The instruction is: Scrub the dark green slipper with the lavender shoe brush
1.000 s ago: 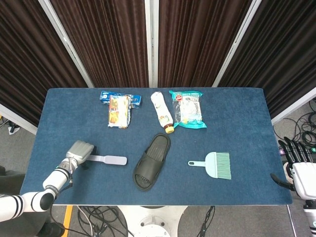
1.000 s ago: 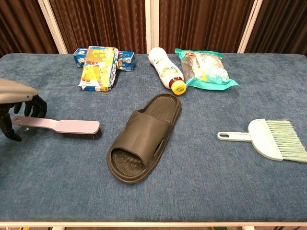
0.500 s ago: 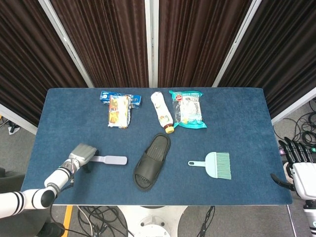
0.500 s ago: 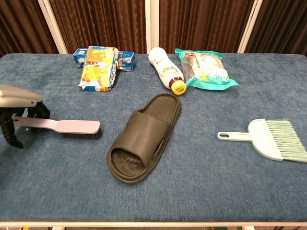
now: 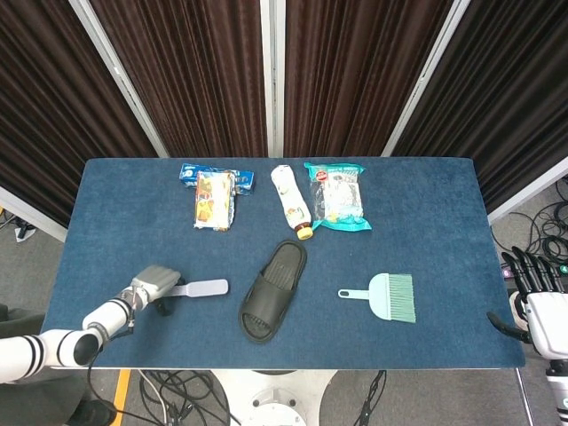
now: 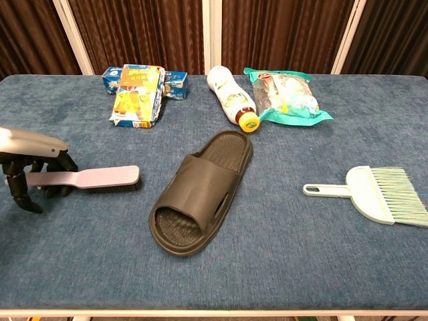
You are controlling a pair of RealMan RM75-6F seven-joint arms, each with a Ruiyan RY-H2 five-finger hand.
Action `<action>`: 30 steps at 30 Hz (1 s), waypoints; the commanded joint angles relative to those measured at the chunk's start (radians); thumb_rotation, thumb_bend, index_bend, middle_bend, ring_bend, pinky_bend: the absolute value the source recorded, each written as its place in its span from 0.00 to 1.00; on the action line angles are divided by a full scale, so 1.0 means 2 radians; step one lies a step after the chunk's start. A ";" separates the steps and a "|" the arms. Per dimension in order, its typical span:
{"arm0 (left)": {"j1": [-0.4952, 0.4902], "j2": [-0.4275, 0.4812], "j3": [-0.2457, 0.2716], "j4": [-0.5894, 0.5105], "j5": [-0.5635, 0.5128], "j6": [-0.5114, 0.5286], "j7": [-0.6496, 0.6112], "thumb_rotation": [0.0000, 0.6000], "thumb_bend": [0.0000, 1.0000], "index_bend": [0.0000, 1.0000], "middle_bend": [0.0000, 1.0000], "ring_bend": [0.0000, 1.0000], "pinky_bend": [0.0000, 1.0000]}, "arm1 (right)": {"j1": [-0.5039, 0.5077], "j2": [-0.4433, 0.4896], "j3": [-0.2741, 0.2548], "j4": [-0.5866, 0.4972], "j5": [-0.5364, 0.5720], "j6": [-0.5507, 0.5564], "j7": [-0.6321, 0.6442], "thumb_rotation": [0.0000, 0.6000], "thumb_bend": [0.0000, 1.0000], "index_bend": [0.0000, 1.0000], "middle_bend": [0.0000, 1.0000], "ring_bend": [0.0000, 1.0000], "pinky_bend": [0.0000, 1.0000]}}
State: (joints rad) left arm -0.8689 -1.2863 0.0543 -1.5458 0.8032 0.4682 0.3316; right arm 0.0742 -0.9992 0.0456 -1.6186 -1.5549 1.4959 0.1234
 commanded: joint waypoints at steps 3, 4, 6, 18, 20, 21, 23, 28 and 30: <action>0.012 -0.012 -0.020 0.009 0.028 0.003 -0.049 1.00 0.45 0.66 0.72 0.60 0.69 | 0.001 0.000 0.000 0.001 0.002 -0.002 0.001 1.00 0.09 0.00 0.01 0.00 0.00; 0.020 -0.015 -0.028 0.012 0.037 0.005 -0.068 1.00 0.48 0.70 0.75 0.64 0.72 | 0.001 0.000 0.001 0.000 0.003 -0.003 0.001 1.00 0.09 0.00 0.01 0.00 0.00; 0.036 -0.020 -0.048 0.016 0.057 0.005 -0.113 1.00 0.50 0.76 0.80 0.68 0.76 | 0.001 0.001 0.001 0.000 0.004 -0.003 0.001 1.00 0.09 0.00 0.01 0.00 0.00; 0.156 -0.062 -0.093 0.059 0.313 0.201 -0.411 1.00 0.48 1.00 1.00 0.96 1.00 | 0.010 0.004 0.001 -0.012 -0.005 -0.014 -0.010 1.00 0.09 0.00 0.02 0.00 0.00; 0.165 -0.074 -0.088 0.084 0.356 0.253 -0.466 1.00 0.48 1.00 1.00 0.99 1.00 | 0.017 0.006 0.000 -0.017 -0.010 -0.023 -0.019 1.00 0.09 0.00 0.02 0.00 0.00; 0.168 -0.079 -0.085 0.095 0.372 0.273 -0.488 1.00 0.48 1.00 1.00 1.00 1.00 | 0.020 0.008 -0.001 -0.021 -0.012 -0.026 -0.023 1.00 0.09 0.00 0.02 0.00 0.00; 0.173 -0.091 -0.079 0.120 0.406 0.323 -0.532 1.00 0.48 1.00 1.00 1.00 1.00 | 0.029 0.011 0.000 -0.030 -0.018 -0.037 -0.032 1.00 0.09 0.00 0.02 0.00 0.00; 0.178 -0.119 -0.063 0.179 0.461 0.411 -0.560 1.00 0.48 1.00 1.00 1.00 1.00 | 0.068 0.016 0.007 -0.056 -0.033 -0.084 -0.060 1.00 0.09 0.00 0.02 0.00 0.00; 0.179 -0.128 -0.057 0.196 0.474 0.432 -0.545 1.00 0.48 1.00 1.00 1.00 1.00 | 0.095 0.019 0.011 -0.070 -0.038 -0.119 -0.074 1.00 0.09 0.00 0.03 0.00 0.00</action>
State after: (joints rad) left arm -0.5311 -1.5007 -0.0839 -1.2163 1.7041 1.2646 -0.7526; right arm 0.2083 -0.9696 0.0564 -1.7238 -1.6138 1.3260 0.0110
